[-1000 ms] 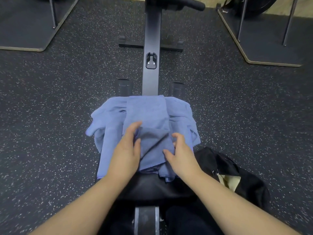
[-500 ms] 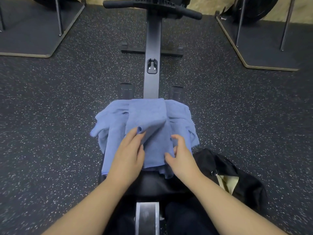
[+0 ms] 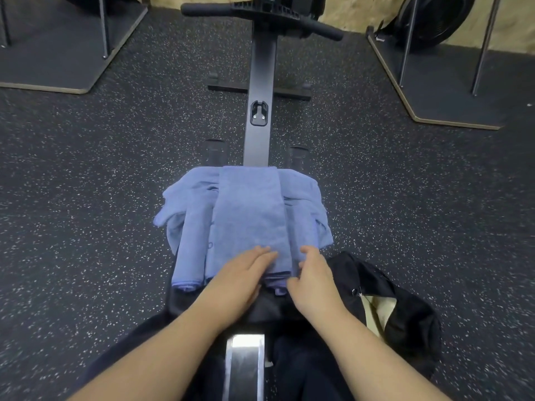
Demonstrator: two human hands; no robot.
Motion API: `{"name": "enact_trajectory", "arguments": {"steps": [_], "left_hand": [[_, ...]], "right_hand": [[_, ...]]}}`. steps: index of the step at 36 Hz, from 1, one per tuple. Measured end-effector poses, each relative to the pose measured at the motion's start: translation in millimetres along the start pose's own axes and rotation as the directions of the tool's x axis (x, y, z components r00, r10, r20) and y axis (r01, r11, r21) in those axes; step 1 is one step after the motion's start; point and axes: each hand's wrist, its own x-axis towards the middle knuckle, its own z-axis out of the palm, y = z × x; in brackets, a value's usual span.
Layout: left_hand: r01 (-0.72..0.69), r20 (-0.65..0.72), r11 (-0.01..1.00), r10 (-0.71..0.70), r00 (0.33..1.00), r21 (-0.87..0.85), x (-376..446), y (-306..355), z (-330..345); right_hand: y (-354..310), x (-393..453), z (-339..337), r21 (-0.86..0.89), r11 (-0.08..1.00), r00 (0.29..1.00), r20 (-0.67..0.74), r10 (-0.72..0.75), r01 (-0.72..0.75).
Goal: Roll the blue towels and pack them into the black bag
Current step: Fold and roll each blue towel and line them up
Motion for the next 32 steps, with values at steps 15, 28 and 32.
{"name": "enact_trajectory", "arguments": {"steps": [15, 28, 32], "left_hand": [[0.076, -0.195, 0.939, -0.010, 0.981, 0.336, 4.0, -30.4, 8.8], [0.015, -0.052, 0.969, -0.003, 0.999, 0.246, -8.1, -52.9, -30.5], [-0.003, -0.011, 0.968, 0.005, 1.000, 0.249, -11.5, -65.0, -34.2]], "right_hand": [[-10.2, 10.0, 44.7, -0.531, 0.705, 0.839, 0.022, -0.544, 0.471], [7.0, 27.6, 40.6, -0.544, 0.738, 0.873, -0.023, -0.487, 0.398], [12.6, 32.6, 33.1, -0.432, 0.791, 0.881, 0.017, -0.474, 0.434]]}}
